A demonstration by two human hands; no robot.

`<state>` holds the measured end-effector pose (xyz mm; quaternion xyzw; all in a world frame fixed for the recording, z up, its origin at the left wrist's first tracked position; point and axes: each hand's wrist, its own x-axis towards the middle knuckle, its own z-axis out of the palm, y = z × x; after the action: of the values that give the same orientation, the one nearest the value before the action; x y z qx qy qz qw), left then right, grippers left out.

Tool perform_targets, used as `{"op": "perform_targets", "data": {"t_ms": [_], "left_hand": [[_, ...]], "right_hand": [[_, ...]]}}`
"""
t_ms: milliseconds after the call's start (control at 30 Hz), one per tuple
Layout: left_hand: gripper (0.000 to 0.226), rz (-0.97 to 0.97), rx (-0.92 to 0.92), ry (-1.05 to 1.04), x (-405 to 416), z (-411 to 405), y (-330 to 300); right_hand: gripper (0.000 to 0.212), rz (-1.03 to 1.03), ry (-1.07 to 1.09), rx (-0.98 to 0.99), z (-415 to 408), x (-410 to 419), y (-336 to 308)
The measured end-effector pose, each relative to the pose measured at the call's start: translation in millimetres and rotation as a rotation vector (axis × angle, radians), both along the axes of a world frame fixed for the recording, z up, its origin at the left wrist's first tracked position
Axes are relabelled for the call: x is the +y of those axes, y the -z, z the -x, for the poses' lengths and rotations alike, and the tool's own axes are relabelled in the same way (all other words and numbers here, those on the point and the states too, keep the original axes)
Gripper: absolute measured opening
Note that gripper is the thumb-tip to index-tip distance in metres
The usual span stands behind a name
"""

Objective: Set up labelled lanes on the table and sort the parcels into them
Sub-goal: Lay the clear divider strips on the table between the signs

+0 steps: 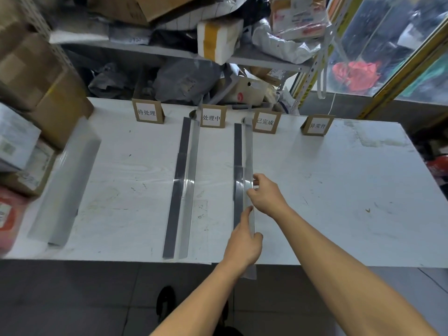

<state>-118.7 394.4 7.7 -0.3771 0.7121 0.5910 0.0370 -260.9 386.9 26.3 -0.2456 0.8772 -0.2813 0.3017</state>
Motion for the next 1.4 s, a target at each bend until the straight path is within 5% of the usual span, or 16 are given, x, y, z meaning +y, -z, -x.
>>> {"op": "perform_targets", "data": {"t_ms": [233, 533, 767, 933, 1167, 1400], "left_hand": [[0.066, 0.006, 0.01, -0.01, -3.7, 3.1, 4.4], [0.065, 0.088, 0.042, -0.034, -20.6, 0.8, -5.2], [0.046, 0.215, 0.194, -0.273, -111.4, -17.7, -57.6], [0.027, 0.447, 0.202, -0.449, -211.3, -72.8, -94.4], [0.035, 0.69, -0.074, -0.578, -322.2, -196.3, -73.0], [0.052, 0.286, -0.215, -0.488, -362.8, -251.5, -19.9]], "right_hand": [[0.032, -0.039, 0.006, 0.057, 1.3, -1.3, 4.7], [0.038, -0.147, -0.02, 0.116, -1.1, -5.4, -12.8], [0.05, 0.193, -0.079, 0.329, -42.7, -66.3, -58.6], [0.046, 0.356, -0.22, 0.216, -104.1, -143.7, -77.3], [0.047, 0.223, -0.404, -0.018, -198.5, -251.4, -53.0], [0.057, 0.081, -0.463, -0.151, -266.6, -315.1, -9.6]]}}
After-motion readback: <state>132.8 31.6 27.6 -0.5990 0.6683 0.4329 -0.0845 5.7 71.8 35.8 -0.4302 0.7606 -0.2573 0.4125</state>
